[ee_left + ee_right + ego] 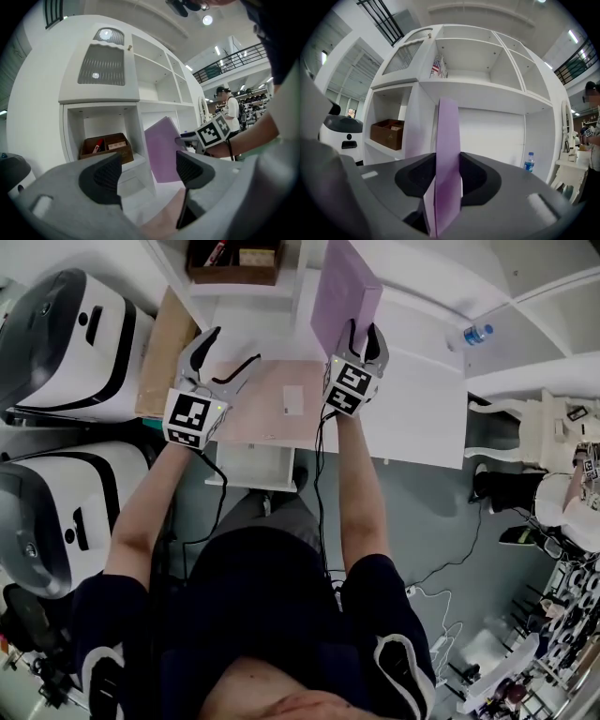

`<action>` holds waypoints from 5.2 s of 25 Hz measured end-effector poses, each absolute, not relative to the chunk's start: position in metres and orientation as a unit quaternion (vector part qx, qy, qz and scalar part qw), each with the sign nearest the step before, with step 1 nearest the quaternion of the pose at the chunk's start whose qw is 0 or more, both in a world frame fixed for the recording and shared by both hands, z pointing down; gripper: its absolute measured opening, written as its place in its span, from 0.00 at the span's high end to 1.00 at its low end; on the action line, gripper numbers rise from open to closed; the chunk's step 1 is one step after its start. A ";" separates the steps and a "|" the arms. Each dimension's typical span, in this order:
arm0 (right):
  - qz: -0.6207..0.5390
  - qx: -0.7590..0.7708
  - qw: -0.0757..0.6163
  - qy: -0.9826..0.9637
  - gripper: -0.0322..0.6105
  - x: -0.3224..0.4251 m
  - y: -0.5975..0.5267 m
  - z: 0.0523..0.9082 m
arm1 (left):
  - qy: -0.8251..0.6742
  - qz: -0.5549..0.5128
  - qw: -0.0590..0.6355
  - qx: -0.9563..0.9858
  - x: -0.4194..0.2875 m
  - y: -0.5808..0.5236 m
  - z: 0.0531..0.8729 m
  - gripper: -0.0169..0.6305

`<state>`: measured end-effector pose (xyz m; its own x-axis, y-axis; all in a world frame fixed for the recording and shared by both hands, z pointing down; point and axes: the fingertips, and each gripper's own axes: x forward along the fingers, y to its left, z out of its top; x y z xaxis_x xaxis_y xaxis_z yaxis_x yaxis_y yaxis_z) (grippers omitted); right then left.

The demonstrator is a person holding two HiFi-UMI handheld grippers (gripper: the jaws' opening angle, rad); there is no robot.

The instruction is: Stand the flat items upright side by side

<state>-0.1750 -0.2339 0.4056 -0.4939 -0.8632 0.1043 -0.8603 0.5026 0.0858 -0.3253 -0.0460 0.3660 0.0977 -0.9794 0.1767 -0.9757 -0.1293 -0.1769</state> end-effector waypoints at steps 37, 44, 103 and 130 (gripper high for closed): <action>-0.118 0.498 0.098 -0.854 0.70 -0.265 -0.278 0.496 | 0.663 -0.140 -0.031 -0.735 -0.367 -0.074 0.416 0.39; -0.122 0.469 0.100 -0.869 0.68 -0.275 -0.268 0.501 | 0.662 -0.141 -0.031 -0.736 -0.365 -0.076 0.419 0.39; 0.263 0.304 0.050 -0.914 0.44 -0.168 -0.131 0.458 | 0.597 -0.135 -0.130 -0.780 -0.347 -0.091 0.459 0.39; 0.593 0.294 -0.045 -0.748 0.39 -0.147 0.021 0.573 | 0.261 -0.304 -0.315 -0.860 -0.317 -0.083 0.577 0.39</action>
